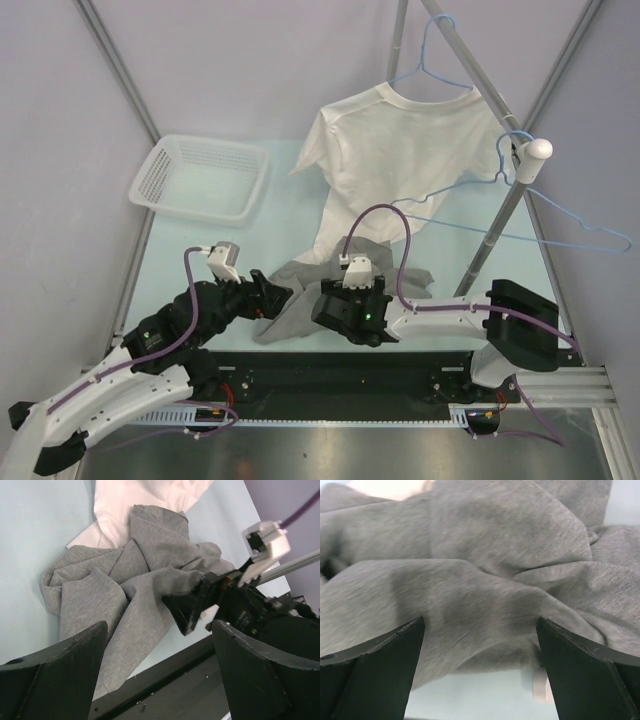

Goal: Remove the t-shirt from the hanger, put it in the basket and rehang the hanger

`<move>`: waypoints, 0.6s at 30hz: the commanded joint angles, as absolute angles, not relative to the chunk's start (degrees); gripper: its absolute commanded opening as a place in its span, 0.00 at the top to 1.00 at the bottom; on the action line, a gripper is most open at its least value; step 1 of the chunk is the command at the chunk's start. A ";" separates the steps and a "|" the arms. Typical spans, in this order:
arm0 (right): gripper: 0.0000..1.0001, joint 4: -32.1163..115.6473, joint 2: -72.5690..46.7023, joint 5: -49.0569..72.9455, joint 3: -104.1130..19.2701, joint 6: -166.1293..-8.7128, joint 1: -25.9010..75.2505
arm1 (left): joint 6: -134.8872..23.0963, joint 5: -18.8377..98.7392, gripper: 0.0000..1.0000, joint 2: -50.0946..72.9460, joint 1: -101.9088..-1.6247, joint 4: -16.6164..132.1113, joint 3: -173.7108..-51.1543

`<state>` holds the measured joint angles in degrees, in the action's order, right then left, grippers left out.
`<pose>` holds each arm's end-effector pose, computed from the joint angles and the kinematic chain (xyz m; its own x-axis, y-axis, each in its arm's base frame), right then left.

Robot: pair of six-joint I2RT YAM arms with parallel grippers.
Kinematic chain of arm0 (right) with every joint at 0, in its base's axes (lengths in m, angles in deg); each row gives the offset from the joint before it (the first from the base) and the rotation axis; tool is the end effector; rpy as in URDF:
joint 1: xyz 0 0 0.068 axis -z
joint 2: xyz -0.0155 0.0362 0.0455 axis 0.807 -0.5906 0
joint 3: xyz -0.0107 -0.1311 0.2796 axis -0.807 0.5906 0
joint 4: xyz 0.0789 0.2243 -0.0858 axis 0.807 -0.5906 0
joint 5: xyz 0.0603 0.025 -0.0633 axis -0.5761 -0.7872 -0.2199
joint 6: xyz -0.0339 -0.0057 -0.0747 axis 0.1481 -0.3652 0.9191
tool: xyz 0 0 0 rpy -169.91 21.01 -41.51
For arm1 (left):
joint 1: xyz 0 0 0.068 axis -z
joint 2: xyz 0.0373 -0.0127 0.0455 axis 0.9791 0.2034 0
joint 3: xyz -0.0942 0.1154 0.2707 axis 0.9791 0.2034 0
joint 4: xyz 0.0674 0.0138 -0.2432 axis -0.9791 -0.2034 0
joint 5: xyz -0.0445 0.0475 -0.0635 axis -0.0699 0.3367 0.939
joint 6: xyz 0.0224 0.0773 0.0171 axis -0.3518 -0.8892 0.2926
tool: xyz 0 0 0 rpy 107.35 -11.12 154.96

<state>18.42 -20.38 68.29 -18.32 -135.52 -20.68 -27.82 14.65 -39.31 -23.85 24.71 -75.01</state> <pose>0.1309 0.2705 0.2148 -0.5748 -0.0519 -0.8167 -0.1182 0.9928 0.0201 0.0759 -0.0698 0.2889 -0.5540 -0.2743 -0.7861 0.3438 0.7846 -0.5160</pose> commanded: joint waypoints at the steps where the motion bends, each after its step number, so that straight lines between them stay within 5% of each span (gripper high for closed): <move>1: 0.01 18.62 -24.04 71.53 -19.96 -137.75 -19.32 | -27.39 15.70 0.09 -38.06 -23.86 28.13 -76.38; 9: 0.30 35.72 -25.99 70.57 -15.14 -129.22 -20.38 | -29.33 17.44 0.05 -36.65 -23.86 30.77 -77.88; 15: 0.95 39.90 -23.18 69.77 -11.61 -127.19 -20.73 | -31.26 21.05 0.00 -35.51 -23.86 32.71 -78.41; 18: 1.00 39.81 -18.35 71.87 -10.30 -126.32 -22.04 | -34.33 22.54 0.00 -33.93 -23.86 33.49 -79.46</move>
